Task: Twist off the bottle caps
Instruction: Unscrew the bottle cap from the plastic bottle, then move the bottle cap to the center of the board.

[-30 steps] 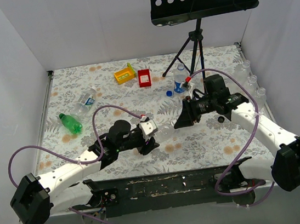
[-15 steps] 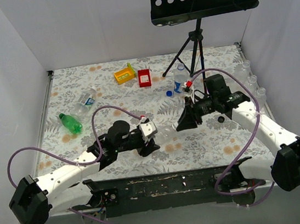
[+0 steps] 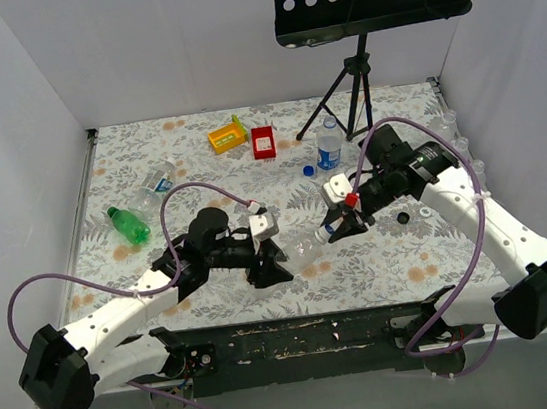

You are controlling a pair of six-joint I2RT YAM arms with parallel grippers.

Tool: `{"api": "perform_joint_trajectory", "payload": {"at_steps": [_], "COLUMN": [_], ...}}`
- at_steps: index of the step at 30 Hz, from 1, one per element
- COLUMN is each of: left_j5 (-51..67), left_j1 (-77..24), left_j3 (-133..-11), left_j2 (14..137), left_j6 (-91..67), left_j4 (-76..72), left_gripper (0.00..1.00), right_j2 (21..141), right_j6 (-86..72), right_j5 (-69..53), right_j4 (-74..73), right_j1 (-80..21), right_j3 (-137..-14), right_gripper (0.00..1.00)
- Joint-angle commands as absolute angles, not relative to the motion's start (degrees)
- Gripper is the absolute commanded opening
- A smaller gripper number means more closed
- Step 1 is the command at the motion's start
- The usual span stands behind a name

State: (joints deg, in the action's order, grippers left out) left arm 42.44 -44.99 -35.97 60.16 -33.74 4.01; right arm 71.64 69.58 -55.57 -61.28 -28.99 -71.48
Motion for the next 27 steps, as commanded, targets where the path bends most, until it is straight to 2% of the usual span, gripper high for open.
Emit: {"api": "perform_joint_trajectory", "payload": {"at_steps": [1,6,10,13,16,18,21,27], "left_j5": [54.1,51.2,45.2,41.7,39.6,38.4,36.4,34.2], "left_j1": [-45.2,-45.1,-45.1,-45.1,-45.0,-45.1,-45.1,-45.1], "left_j3": [-38.9,-39.9,-40.3,-39.8,-39.3,-38.8,-38.1,-36.2], "left_j2": [59.8,61.9,62.8,62.3,61.6,61.2,60.7,59.9], "left_j6": [-35.2,-33.0,-30.4,-29.3,-28.4,-27.8,-27.2,-27.2], "left_j4": [3.1,5.5,8.6,8.9,8.9,8.9,8.8,7.1], "left_gripper": [0.15,0.15,0.15,0.15,0.15,0.15,0.15,0.16], "right_j2": [72.2,71.5,71.4,72.0,72.9,73.5,73.6,70.4], "right_j6": [77.9,74.1,69.9,65.9,58.0,55.1,50.5,42.3], "right_j5": [-51.8,-52.5,-53.7,-54.2,-54.8,-57.6,-62.0,-64.8], "right_j4": [-61.3,-59.2,-56.4,-54.6,-51.4,-51.1,-49.3,-42.8], "right_j1": [-29.3,-29.3,-29.3,-29.2,-28.7,-27.9,-25.9,-22.3], "right_j3": [-74.9,-74.2,-73.2,-73.3,-73.6,-73.8,-73.3,-67.2], "right_gripper": [0.04,0.04,0.07,0.21,0.47,0.60,0.69,0.71]}}
